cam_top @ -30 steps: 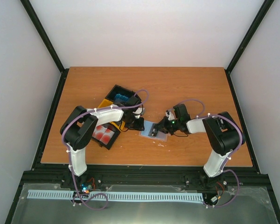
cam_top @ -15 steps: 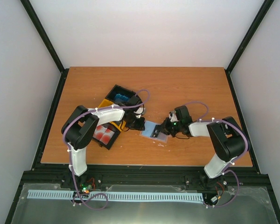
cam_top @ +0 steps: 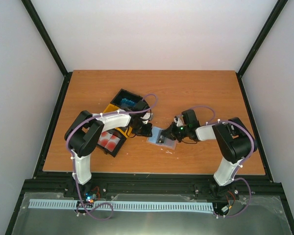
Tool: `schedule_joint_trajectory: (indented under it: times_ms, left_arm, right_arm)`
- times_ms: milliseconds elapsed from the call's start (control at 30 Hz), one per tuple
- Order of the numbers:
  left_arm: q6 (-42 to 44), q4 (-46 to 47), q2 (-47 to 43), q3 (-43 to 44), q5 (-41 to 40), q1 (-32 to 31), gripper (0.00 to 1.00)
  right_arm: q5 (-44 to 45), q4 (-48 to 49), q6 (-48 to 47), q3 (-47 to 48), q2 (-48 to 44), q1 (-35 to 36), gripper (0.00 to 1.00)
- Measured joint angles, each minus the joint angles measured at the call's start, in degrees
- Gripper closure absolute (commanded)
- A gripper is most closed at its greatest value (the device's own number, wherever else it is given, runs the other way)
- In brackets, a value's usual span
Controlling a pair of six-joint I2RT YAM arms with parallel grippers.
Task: Put the credit cards into the card holder
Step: Insert the credit card into the card holder.
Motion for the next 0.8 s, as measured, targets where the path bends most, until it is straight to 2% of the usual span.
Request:
schedule_joint_trajectory:
  times_ms: [400, 800]
  left_arm:
    - [0.04, -0.11, 0.00, 0.09, -0.04, 0.00, 0.74]
    - [0.04, -0.11, 0.00, 0.11, 0.22, -0.02, 0.74]
  right_arm:
    - [3.19, -4.07, -3.21, 0.48, -2.97, 1.22, 0.73]
    - [6.67, -6.54, -2.75, -2.29, -7.15, 1.70, 0.67]
